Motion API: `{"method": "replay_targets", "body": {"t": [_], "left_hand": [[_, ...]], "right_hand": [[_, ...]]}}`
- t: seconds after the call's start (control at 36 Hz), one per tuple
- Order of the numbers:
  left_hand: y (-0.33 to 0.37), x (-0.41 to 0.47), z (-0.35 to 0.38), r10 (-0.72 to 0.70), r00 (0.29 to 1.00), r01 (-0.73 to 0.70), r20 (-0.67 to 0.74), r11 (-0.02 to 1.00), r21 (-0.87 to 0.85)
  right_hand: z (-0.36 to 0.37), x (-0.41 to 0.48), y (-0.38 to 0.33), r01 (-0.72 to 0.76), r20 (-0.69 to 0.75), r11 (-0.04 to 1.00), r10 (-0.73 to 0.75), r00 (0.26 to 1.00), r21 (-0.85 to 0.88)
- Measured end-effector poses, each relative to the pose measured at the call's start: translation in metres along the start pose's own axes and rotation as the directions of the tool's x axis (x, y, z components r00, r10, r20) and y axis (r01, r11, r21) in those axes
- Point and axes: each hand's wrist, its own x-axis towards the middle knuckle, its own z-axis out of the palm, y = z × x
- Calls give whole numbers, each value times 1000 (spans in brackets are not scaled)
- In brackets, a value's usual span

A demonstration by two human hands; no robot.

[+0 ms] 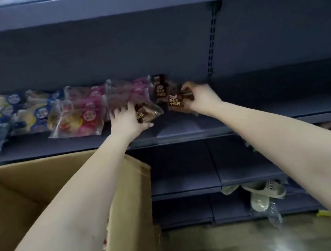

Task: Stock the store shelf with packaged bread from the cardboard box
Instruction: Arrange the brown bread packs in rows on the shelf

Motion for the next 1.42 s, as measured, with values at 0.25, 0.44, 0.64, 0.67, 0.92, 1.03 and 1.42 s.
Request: {"method": "replay_targets", "body": {"t": [0.25, 0.44, 0.64, 0.67, 0.92, 1.03, 1.42], "left_hand": [[58, 10, 44, 122, 987, -120, 103, 992, -21], [62, 11, 64, 78, 990, -80, 116, 997, 13], [58, 6, 61, 93, 989, -98, 117, 995, 35], [57, 6, 60, 99, 988, -104, 119, 994, 38], [52, 9, 37, 103, 994, -102, 30, 994, -25], [57, 16, 28, 68, 997, -72, -36, 992, -108], [103, 41, 10, 57, 998, -22, 14, 583, -812]], "right_hand": [[-10, -24, 63, -208, 122, 973, 195, 973, 102], [-2, -25, 86, -245, 113, 968, 238, 965, 53], [0, -27, 83, -253, 132, 966, 244, 961, 57], [-1, -28, 80, -254, 163, 966, 243, 956, 47], [-5, -19, 69, -265, 196, 964, 259, 946, 5], [-14, -9, 64, -246, 31, 969, 245, 969, 34], [-29, 5, 22, -9, -30, 920, 23, 999, 393]]}}
